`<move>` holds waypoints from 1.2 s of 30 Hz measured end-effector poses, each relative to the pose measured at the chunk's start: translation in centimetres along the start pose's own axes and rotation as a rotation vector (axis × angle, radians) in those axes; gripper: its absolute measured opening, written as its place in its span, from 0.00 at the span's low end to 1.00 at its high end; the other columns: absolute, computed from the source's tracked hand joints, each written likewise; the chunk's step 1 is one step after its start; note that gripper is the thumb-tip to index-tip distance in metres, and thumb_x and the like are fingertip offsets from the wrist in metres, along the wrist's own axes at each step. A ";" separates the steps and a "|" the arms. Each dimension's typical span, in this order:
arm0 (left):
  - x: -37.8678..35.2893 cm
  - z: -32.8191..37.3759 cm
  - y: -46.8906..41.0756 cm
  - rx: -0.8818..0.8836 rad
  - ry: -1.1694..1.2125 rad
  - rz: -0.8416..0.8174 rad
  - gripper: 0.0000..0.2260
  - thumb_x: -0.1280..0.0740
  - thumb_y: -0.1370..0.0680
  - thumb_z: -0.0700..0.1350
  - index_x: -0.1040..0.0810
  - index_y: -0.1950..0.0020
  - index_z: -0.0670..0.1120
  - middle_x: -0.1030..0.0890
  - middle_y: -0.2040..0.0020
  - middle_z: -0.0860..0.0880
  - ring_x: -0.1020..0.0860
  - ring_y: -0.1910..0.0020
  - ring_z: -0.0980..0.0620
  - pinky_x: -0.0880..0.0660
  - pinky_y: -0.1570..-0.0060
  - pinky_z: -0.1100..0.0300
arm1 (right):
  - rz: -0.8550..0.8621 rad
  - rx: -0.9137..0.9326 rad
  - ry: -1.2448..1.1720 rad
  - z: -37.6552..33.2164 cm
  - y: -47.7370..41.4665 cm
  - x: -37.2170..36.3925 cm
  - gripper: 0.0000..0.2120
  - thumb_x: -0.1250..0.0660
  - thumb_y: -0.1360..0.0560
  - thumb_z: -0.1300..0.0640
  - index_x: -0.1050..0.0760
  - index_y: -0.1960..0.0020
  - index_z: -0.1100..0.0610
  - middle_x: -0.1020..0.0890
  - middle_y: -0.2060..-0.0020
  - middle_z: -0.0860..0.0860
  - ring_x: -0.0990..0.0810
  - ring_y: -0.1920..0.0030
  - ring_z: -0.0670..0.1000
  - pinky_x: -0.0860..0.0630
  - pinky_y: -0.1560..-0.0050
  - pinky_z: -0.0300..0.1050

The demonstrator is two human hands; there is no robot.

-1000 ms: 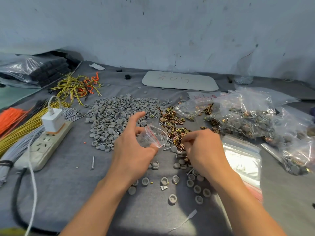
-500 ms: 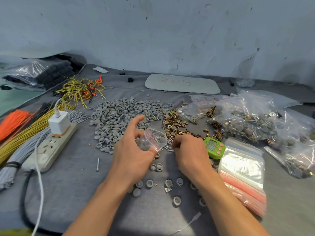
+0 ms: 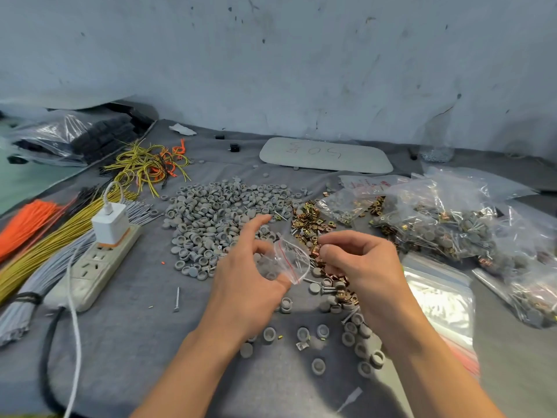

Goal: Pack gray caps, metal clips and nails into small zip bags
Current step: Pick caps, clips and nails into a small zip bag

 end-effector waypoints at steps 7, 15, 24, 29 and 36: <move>-0.6 0.4 -0.1 -0.009 0.015 -0.020 0.41 0.21 0.33 0.43 0.36 0.30 0.73 0.19 0.52 0.67 0.21 0.56 0.67 0.31 0.59 0.76 | -0.094 0.228 0.271 -2.1 1.2 -3.4 0.11 0.23 0.29 0.65 0.12 0.56 0.49 0.13 0.63 0.41 0.14 0.63 0.40 0.22 0.64 0.33; 0.4 0.1 -0.3 0.073 0.150 0.037 0.40 0.23 0.35 0.47 0.35 0.30 0.73 0.20 0.51 0.64 0.19 0.56 0.64 0.27 0.57 0.67 | -0.109 0.026 0.229 -0.2 1.9 -2.1 0.17 0.25 0.32 0.37 0.18 0.46 0.40 0.13 0.60 0.42 0.14 0.59 0.44 0.18 0.55 0.48; 0.4 0.9 -0.1 0.102 0.274 -0.032 0.42 0.21 0.39 0.50 0.30 0.27 0.65 0.19 0.45 0.58 0.21 0.43 0.61 0.25 0.41 0.66 | -0.113 0.070 0.195 -0.5 1.3 -2.6 0.19 0.29 0.24 0.59 0.19 0.36 0.43 0.12 0.57 0.45 0.14 0.56 0.43 0.20 0.54 0.42; 0.5 0.5 -0.6 0.236 0.693 -0.106 0.08 0.25 0.25 0.37 0.13 0.47 0.46 0.12 0.52 0.48 0.16 0.54 0.56 0.22 0.55 0.67 | -0.170 0.105 0.141 -1.7 1.0 -2.0 0.14 0.30 0.26 0.56 0.23 0.44 0.40 0.14 0.63 0.52 0.18 0.63 0.52 0.20 0.56 0.57; 1.5 0.2 -0.5 0.307 0.748 0.060 0.06 0.26 0.25 0.35 0.12 0.59 0.45 0.13 0.59 0.46 0.16 0.61 0.57 0.24 0.61 0.70 | -0.129 0.099 0.110 -1.8 0.9 -1.2 0.08 0.23 0.26 0.58 0.15 0.51 0.46 0.14 0.62 0.53 0.18 0.63 0.48 0.21 0.58 0.46</move>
Point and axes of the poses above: each hand's wrist, its own y-axis away from the middle knuckle, its own x-axis out of the back of the hand, z = x × y, the point moved 7 cm from there along -y, towards the middle knuckle
